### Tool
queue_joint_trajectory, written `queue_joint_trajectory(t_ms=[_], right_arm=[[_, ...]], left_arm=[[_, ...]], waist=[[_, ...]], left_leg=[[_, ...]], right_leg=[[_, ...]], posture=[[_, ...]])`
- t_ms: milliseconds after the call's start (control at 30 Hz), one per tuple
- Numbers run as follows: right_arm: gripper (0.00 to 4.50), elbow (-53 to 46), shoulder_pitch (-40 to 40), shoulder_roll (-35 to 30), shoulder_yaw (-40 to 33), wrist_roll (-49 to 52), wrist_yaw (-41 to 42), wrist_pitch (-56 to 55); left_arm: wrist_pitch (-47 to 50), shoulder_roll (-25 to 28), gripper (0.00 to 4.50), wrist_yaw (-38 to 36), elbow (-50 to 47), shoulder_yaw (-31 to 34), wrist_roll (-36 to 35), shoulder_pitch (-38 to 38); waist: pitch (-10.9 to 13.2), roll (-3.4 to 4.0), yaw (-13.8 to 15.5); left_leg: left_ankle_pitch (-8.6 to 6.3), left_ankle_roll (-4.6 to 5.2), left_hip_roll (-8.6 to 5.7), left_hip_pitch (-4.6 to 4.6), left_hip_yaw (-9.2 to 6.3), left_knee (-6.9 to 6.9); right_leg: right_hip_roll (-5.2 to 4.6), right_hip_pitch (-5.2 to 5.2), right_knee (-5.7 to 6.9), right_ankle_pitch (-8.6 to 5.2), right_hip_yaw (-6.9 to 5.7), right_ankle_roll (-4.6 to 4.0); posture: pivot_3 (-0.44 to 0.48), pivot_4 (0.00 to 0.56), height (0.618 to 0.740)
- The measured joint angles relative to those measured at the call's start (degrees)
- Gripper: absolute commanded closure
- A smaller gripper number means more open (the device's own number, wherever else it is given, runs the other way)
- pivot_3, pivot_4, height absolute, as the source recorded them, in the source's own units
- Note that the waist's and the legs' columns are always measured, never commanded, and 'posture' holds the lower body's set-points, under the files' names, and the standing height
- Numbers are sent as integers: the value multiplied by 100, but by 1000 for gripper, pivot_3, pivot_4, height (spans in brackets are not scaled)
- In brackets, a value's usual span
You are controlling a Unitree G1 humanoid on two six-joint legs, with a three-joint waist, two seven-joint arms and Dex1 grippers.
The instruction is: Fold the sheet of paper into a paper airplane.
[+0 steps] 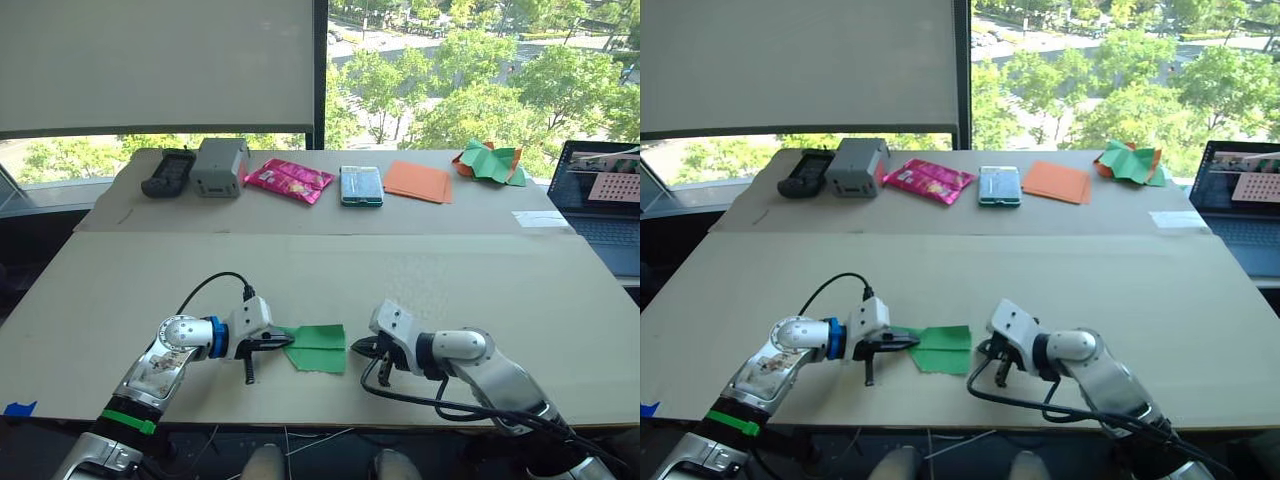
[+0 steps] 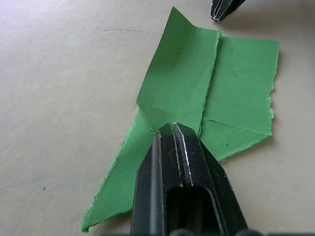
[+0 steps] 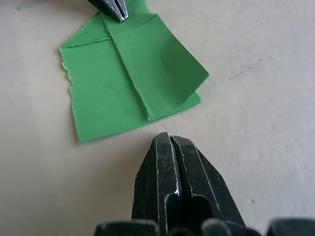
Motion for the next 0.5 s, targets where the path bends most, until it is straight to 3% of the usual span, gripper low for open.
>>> queue_joint_trajectory(t_ms=[233,500], right_arm=[[4481,-415,-296,340,85,334,-41,-62],[4481,891,-709,598,867,-541,-541,-318]], left_arm=[[112,19,4500,46,-115,15,0,-18],[356,34,4500,26,-267,-23,17,-72]], waist=[[1,-2,5],[1,-2,2]], left_leg=[[1,1,0,-6,-1,-2],[2,3,1,-10,4,2]], right_leg=[[2,-16,8,1,-2,1],[2,-19,14,2,-1,2]], posture=[[0,150,706],[0,150,706]])
